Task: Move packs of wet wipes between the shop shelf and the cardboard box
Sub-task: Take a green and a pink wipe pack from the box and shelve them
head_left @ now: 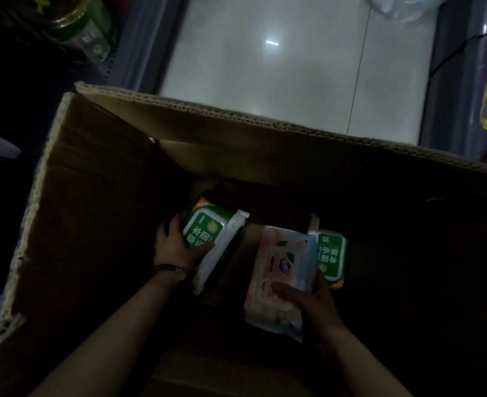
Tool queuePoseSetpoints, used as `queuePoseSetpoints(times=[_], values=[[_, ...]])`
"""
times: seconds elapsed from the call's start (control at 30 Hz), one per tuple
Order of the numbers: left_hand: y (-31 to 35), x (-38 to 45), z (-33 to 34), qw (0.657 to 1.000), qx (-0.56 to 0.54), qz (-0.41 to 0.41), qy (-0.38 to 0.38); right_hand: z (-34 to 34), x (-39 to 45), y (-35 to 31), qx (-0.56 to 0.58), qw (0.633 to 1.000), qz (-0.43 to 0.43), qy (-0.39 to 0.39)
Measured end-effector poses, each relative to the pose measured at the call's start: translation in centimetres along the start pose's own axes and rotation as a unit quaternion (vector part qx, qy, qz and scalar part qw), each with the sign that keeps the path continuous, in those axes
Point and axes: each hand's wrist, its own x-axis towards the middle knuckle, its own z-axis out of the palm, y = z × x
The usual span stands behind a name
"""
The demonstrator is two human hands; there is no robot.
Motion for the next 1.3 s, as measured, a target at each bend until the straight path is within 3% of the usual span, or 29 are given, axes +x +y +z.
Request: queuePoseSetpoints(times=[0.17,0.27,0.37,0.5,0.7,0.83,1.0,1.3], values=[[-0.5,0.9,0.2,0.994,-0.006,-0.075,-0.075,-0.3,-0.3,-0.2,-0.032,0.999,-0.002,-0.025],[-1.6,0.8,1.7,0.982,-0.101,-0.098,-0.123,-0.4,-0.8,-0.9,-0.034,0.999,-0.014,-0.032],[-1.5,-0.7,2.9,0.973,-0.19,-0.096,-0.092,-0.3,-0.9,-0.7,-0.029,0.999,-0.011,-0.031],[-1.2,-1.0,3.6,0.973,-0.192,-0.113,-0.059,-0.1,-0.4,0.3,-0.036,0.999,0.009,-0.008],[0.8,-1.1,3.0,0.941,-0.259,-0.169,-0.135,-0.2,-0.5,0.3,-0.052,0.999,-0.003,0.002],[1.9,-1.1,2.2,0.944,-0.264,-0.152,-0.125,-0.6,-1.7,-1.2,-0.05,0.999,-0.008,0.004],[3.8,-4.1,-1.7,0.951,-0.265,-0.125,-0.094,-0.9,-5.6,-4.0,-0.048,0.998,-0.023,-0.032],[8.3,-14.4,-13.8,0.922,-0.344,-0.108,-0.142,1.1,-17.8,-11.4,-0.063,0.992,-0.054,-0.098]])
